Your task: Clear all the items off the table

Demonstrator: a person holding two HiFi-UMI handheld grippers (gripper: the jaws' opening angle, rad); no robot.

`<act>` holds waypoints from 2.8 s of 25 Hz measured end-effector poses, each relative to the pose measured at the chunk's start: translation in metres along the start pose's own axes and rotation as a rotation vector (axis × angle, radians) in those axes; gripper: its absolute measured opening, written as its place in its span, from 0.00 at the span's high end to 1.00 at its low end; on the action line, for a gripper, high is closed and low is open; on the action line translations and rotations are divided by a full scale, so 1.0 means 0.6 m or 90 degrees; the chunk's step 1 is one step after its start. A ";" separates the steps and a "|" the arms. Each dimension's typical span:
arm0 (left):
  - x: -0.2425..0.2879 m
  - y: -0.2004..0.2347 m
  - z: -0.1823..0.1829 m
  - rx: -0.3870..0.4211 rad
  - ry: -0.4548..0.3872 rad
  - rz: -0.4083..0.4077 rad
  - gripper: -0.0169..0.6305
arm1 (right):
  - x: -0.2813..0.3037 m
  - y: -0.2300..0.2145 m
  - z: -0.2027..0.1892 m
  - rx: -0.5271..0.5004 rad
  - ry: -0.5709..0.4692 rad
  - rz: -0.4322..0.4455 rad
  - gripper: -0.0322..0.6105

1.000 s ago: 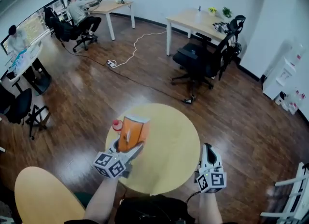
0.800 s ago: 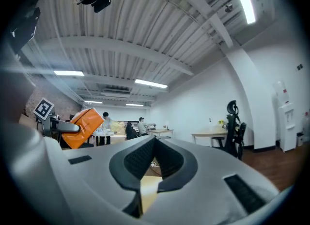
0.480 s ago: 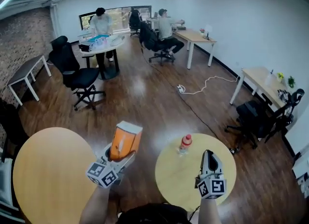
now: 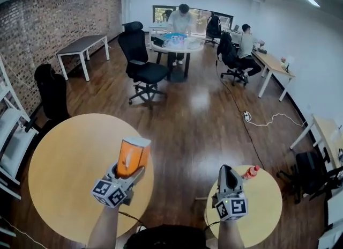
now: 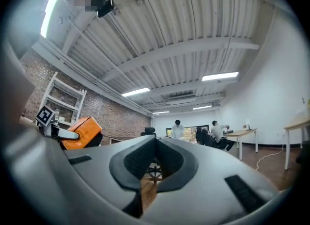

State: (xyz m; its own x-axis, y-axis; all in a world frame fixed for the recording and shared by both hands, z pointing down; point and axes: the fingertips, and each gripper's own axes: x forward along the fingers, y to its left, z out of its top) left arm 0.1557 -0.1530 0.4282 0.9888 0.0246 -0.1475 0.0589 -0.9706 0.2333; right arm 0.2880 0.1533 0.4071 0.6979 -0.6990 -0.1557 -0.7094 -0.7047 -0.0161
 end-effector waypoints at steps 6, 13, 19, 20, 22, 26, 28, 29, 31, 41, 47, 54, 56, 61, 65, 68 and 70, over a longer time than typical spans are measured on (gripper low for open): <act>-0.146 0.112 0.049 0.012 -0.035 0.102 0.35 | 0.085 0.155 -0.008 0.000 0.000 0.108 0.95; -0.376 0.255 0.098 0.030 -0.078 0.278 0.35 | 0.165 0.404 -0.036 0.011 0.007 0.281 0.94; -0.554 0.303 0.096 0.027 -0.103 0.419 0.35 | 0.195 0.562 -0.077 0.016 0.037 0.396 0.95; -0.582 0.309 0.092 0.026 -0.101 0.442 0.35 | 0.196 0.587 -0.085 0.016 0.045 0.413 0.95; -0.635 0.321 0.084 0.020 -0.099 0.491 0.35 | 0.197 0.636 -0.104 0.016 0.066 0.451 0.95; -0.721 0.342 0.067 0.002 -0.107 0.595 0.35 | 0.212 0.713 -0.127 0.017 0.099 0.510 0.95; -0.747 0.348 0.064 -0.001 -0.107 0.638 0.35 | 0.233 0.742 -0.134 0.018 0.103 0.538 0.95; -0.755 0.351 0.062 -0.003 -0.103 0.655 0.35 | 0.244 0.754 -0.138 0.018 0.105 0.552 0.95; -0.761 0.354 0.052 -0.013 -0.087 0.682 0.35 | 0.263 0.774 -0.145 0.015 0.113 0.573 0.95; -0.774 0.430 -0.063 -0.113 0.024 0.795 0.35 | 0.307 0.834 -0.233 0.032 0.205 0.611 0.95; -0.775 0.492 -0.162 -0.214 0.091 0.846 0.35 | 0.323 0.826 -0.320 0.019 0.276 0.603 0.95; -0.785 0.498 -0.241 -0.249 0.203 0.874 0.34 | 0.313 0.822 -0.392 0.019 0.333 0.601 0.95; -0.788 0.496 -0.255 -0.253 0.231 0.880 0.34 | 0.305 0.828 -0.395 0.021 0.340 0.606 0.94; -0.800 0.501 -0.261 -0.297 0.216 0.873 0.32 | 0.292 0.847 -0.388 0.017 0.346 0.617 0.95; -0.811 0.504 -0.279 -0.380 0.158 0.856 0.27 | 0.284 0.846 -0.388 0.018 0.345 0.613 0.95; -0.812 0.502 -0.278 -0.372 0.167 0.855 0.18 | 0.277 0.847 -0.379 0.020 0.335 0.610 0.94; -0.819 0.499 -0.264 -0.347 0.161 0.868 0.14 | 0.272 0.846 -0.371 0.019 0.327 0.605 0.95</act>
State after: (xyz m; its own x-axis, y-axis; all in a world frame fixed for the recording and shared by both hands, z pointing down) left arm -0.2909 -0.4179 0.7228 0.3176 -0.7104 0.6280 -0.9214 -0.0746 0.3815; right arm 0.0640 -0.3456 0.5933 -0.1869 -0.9303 0.3157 -0.9794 0.1515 -0.1331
